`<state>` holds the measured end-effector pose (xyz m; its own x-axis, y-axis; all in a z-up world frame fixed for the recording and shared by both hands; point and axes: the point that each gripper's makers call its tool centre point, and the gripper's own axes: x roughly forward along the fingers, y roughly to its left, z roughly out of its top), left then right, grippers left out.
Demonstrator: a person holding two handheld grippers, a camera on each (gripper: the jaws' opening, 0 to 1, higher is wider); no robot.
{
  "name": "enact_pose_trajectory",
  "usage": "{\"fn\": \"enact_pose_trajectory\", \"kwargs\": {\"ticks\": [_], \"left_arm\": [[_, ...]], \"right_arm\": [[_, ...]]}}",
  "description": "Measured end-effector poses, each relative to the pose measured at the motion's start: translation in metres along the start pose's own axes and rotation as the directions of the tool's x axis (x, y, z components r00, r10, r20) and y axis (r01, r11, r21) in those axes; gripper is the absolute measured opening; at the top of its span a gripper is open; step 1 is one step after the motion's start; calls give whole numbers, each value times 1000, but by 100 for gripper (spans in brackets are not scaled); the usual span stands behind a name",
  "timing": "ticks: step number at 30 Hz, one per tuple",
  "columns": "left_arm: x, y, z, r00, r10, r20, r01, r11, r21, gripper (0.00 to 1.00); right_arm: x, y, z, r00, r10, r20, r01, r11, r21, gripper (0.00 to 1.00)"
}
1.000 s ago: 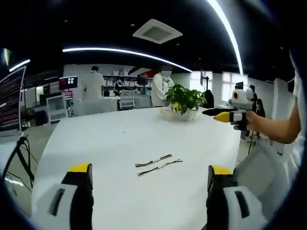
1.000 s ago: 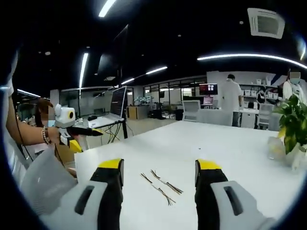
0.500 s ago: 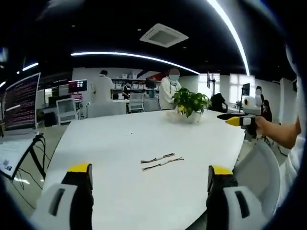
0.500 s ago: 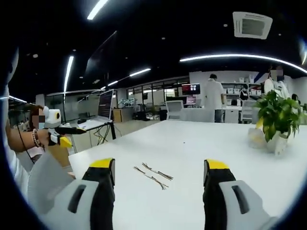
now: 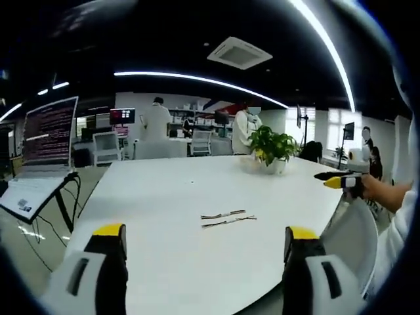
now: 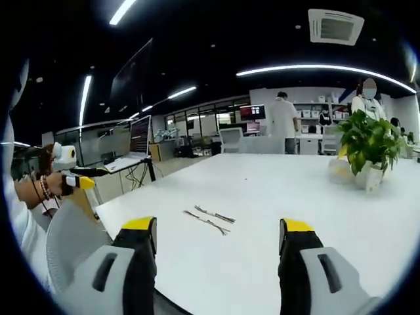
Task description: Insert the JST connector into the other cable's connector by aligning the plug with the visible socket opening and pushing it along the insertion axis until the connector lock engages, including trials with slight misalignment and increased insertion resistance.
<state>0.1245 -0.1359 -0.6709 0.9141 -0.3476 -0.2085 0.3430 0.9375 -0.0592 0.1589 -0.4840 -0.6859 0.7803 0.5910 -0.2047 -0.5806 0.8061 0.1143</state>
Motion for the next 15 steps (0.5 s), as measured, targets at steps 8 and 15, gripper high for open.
{"fn": "enact_pose_trajectory", "kwargs": {"ticks": [8,15], "left_arm": [[-11,1,-17,999,45,-21,-46,998,-32,99],[-16,0,-30,997,53,-52,-56,997,-44,99]], "right_arm": [[-2,6,-17,999,17,-52,-17,1000,6,75],[-4,7,-21,997,18,-69,-18,1000,0,75]]}}
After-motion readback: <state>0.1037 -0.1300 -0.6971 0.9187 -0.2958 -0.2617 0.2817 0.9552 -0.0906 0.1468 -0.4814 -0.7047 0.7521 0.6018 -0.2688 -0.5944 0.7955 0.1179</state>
